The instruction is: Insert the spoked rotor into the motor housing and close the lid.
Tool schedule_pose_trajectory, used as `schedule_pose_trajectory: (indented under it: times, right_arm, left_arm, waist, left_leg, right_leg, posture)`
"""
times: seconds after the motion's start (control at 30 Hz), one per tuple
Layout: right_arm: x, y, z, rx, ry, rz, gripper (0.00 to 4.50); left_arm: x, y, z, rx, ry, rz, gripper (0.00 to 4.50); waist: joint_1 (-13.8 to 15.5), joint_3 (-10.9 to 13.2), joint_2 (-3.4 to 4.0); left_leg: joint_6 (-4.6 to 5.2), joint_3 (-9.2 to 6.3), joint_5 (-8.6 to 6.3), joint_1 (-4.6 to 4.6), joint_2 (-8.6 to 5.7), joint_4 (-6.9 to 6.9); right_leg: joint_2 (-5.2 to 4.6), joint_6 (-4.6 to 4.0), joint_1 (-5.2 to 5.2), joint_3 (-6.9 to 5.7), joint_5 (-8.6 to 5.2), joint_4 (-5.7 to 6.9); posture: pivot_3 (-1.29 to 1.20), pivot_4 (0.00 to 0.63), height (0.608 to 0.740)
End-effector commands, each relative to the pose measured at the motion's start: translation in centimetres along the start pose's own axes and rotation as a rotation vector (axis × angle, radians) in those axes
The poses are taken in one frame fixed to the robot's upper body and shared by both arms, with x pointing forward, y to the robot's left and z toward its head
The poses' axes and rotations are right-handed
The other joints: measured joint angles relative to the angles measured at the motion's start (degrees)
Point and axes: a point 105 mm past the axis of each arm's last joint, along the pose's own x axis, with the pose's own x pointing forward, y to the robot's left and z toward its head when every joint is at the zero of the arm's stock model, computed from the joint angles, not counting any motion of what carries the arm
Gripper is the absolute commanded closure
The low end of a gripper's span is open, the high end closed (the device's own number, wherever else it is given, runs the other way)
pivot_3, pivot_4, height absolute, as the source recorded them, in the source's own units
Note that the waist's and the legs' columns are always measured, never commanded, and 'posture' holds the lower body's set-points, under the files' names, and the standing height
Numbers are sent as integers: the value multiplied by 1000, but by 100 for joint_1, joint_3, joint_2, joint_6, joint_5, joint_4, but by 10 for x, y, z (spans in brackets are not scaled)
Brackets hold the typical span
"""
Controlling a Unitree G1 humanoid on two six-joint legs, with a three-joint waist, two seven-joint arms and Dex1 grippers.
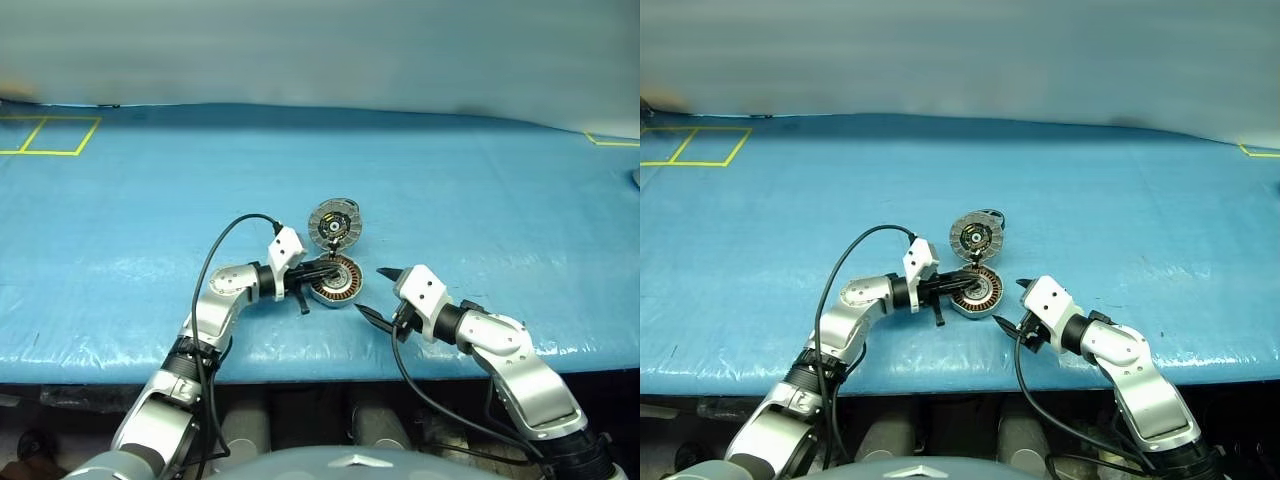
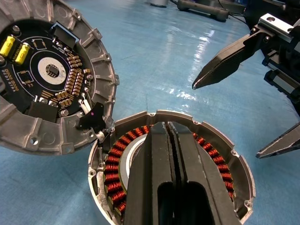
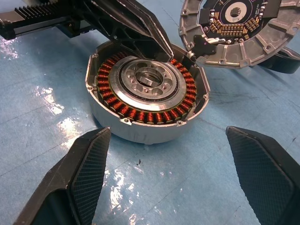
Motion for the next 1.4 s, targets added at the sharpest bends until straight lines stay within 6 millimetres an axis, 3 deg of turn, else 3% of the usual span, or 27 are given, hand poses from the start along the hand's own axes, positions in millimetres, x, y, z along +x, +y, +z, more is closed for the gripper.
schedule_pose_trajectory:
  times: [0.03,0.2,0.33,0.57,0.7,0.83,0.97,1.13,1.4]
  right_arm:
    - [-2,-4,10,-38,-33,-16,355]
    - [-2,-4,9,-43,-29,-29,355]
    - [-1,-3,8,-40,-31,-35,355]
    - [1,-4,7,-49,-27,-44,355]
    - [3,-4,6,-47,-29,-47,355]
    - [3,-3,6,-44,-30,-48,355]
    - [3,-3,4,-41,-25,-52,355]
    - [4,-4,2,-42,-19,-50,355]
    - [8,-5,3,-50,-23,-43,355]
  left_arm:
    - [3,-5,10,17,-28,-34,4484]
    - [3,-8,2,7,15,-58,4484]
    - [1,-5,-16,58,146,-36,4484]
    - [-2,1,-15,77,159,13,4484]
    - [-2,1,9,33,15,33,4484]
    - [-10,-7,47,-37,-191,1,4484]
    - [-23,-13,63,-7,-224,-3,4484]
    - [-37,-9,51,12,-139,35,4484]
    - [-9,1,21,1,7,52,4484]
  waist:
    - [0,0,0]
    - [-1,0,0]
    - [0,-1,1]
    - [-2,-2,1]
    - [-10,-2,1]
    - [-4,-1,0]
    - [-2,-1,1]
    - [-12,-1,1]
    - [3,-1,0]
  left_leg:
    - [0,0,0,0,0,0]
    - [0,0,0,1,0,1]
    - [0,0,0,3,0,1]
    - [0,0,0,10,1,9]
    - [1,0,1,9,1,13]
    - [1,-1,1,-2,2,11]
    - [3,-1,-1,-1,1,6]
    - [3,-1,-1,6,1,5]
    - [3,-2,-1,1,-1,15]
  right_leg:
    - [0,0,0,0,0,0]
    - [0,0,1,0,0,1]
    - [0,0,2,0,0,1]
    - [0,0,9,0,0,2]
    - [0,0,9,1,0,3]
    - [0,0,-1,1,0,6]
    - [0,0,0,1,0,4]
    - [1,0,3,2,0,4]
    - [1,0,5,2,0,3]
  posture:
    - [0,150,740]
    - [0,150,740]
    - [0,150,740]
    - [0,150,740]
    - [0,150,740]
    - [0,150,740]
    - [0,150,740]
    - [0,150,740]
    - [0,150,740]
